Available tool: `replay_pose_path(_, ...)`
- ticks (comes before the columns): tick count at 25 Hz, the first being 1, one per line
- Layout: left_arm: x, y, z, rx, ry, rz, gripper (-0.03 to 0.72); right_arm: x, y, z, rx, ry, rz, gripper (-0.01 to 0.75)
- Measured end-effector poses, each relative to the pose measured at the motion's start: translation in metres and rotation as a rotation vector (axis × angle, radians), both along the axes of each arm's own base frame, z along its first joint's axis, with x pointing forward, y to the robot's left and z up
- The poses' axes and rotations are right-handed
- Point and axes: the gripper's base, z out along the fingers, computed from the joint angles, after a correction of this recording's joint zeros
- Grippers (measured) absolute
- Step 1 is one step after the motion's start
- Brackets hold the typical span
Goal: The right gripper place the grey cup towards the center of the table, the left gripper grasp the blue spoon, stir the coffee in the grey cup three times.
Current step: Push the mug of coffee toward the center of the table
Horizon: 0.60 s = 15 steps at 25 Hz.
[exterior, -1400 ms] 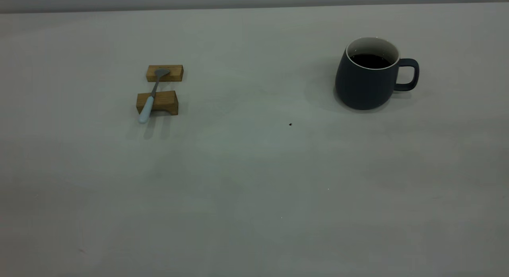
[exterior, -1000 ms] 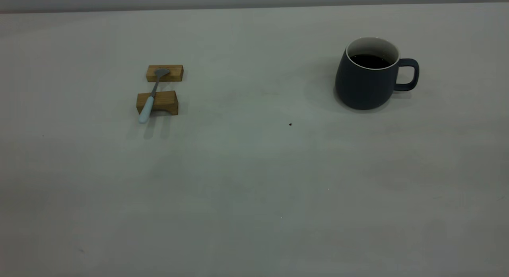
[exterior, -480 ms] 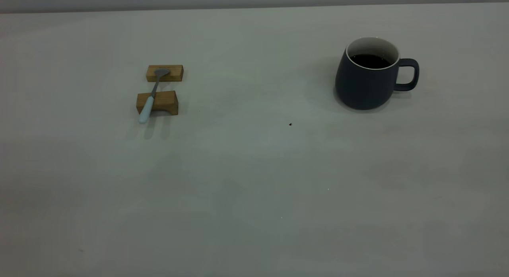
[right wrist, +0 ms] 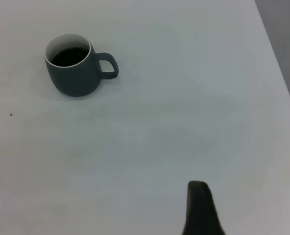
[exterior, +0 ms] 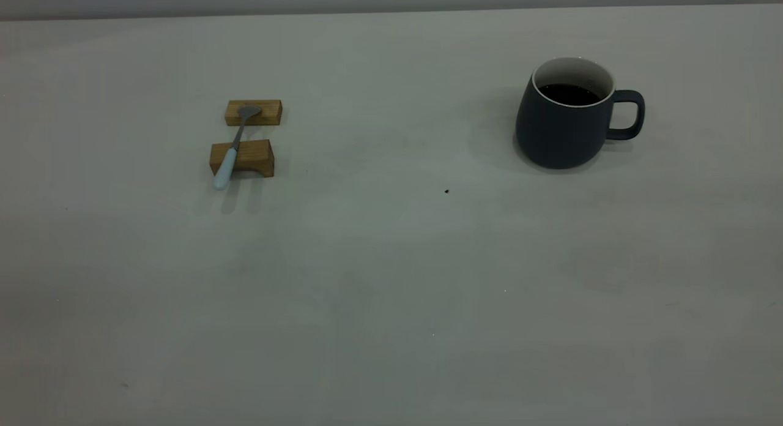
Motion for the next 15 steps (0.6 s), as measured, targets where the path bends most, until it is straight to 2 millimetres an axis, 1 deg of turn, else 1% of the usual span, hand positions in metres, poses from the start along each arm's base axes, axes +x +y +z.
replay_pose_path(5,0.000,0.000,0.000,0.000,0.000,0.000,0.436,0.002,0.001,0.000,-0.004,0.012,0.008,0.541)
replay_pose_path(8,0.000,0.000,0.000,0.000,0.000,0.000,0.436,0.013,0.003,0.005,-0.016,0.056,0.037,0.541)
replay_pose_path(11,0.000,0.000,0.000,0.000,0.000,0.000,0.436,0.038,0.007,0.017,-0.034,0.075,0.077,0.541)
replay_pose_path(15,0.000,0.000,0.000,0.000,0.000,0.000,0.436,0.085,0.013,0.020,-0.057,0.120,0.137,0.564)
